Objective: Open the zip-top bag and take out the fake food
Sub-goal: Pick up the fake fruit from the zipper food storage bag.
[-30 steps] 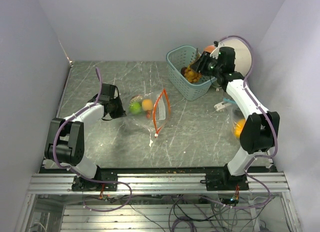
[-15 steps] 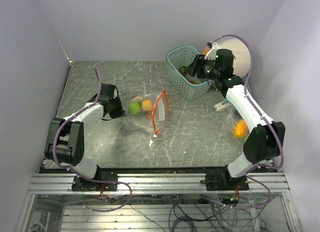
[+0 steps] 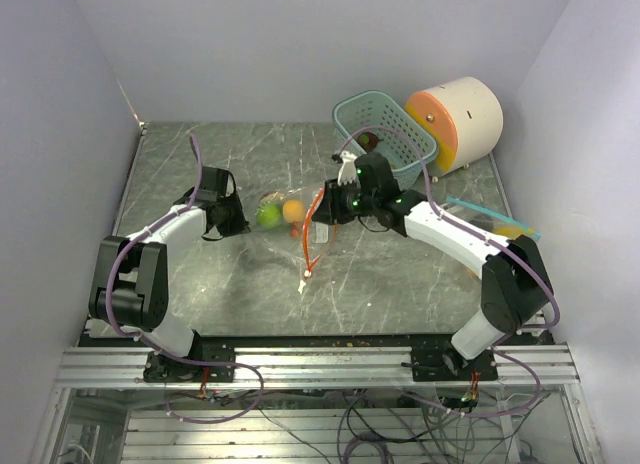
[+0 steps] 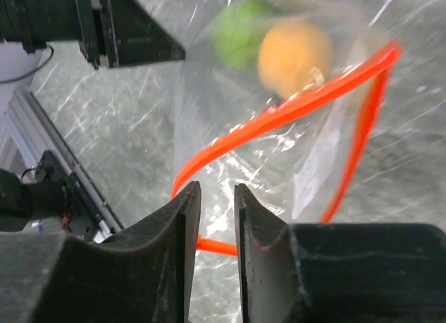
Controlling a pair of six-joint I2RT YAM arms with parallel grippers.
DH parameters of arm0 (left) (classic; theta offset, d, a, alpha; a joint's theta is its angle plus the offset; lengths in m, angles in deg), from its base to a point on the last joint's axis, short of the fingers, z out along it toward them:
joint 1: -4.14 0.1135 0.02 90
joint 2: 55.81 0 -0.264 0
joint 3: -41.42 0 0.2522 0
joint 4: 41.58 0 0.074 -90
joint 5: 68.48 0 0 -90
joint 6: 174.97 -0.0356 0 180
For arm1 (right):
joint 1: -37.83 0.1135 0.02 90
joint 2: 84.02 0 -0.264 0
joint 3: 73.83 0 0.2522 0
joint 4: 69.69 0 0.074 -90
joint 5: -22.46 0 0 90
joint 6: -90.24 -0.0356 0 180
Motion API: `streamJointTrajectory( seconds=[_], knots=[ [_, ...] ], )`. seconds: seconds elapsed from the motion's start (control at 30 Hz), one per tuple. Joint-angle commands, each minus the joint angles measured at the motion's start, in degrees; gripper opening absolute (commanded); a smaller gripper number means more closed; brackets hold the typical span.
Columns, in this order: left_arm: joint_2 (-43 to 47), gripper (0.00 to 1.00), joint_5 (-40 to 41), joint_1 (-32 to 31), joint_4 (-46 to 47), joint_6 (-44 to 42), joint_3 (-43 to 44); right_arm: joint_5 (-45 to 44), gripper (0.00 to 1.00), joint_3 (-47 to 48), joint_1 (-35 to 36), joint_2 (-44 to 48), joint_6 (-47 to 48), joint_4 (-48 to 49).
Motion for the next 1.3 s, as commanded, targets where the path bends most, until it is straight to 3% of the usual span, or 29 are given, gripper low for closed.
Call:
streamJointTrajectory(
  seconds=[0.0, 0.4, 0.57, 0.9, 1.17, 1.27],
  knots=[
    [-0.2, 0.07, -1.4, 0.7, -0.3, -0.8, 2.4, 1.9, 0.24, -2.2, 1.7, -2.5, -4.6, 4.7],
    [1.1, 0.07, -4.2, 0.7, -1.1, -2.1, 1.3, 3.4, 0.21, 5.3, 2.1, -17.6, -7.5, 13.0],
    [-0.9, 0.07, -6.5, 0.6, -0.9, -2.0, 1.8, 0.9, 0.3, 6.5, 2.5, -22.0, -7.4, 14.5],
    [-1.2, 0.07, -5.7, 0.6, -1.9, -2.4, 2.7, -6.6, 0.41, 10.6, 5.9, -28.6, -1.0, 8.6],
    [-0.6, 0.07, -4.9, 0.6, -2.0, -2.3, 1.5, -15.8, 0.44, 12.8, 9.7, -30.4, 3.4, 3.5],
    [-0.7, 0.07, -4.9, 0.6, -2.4, -2.4, 1.2, -18.8, 0.4, 14.7, 10.5, -31.7, 3.8, 0.6]
  ],
)
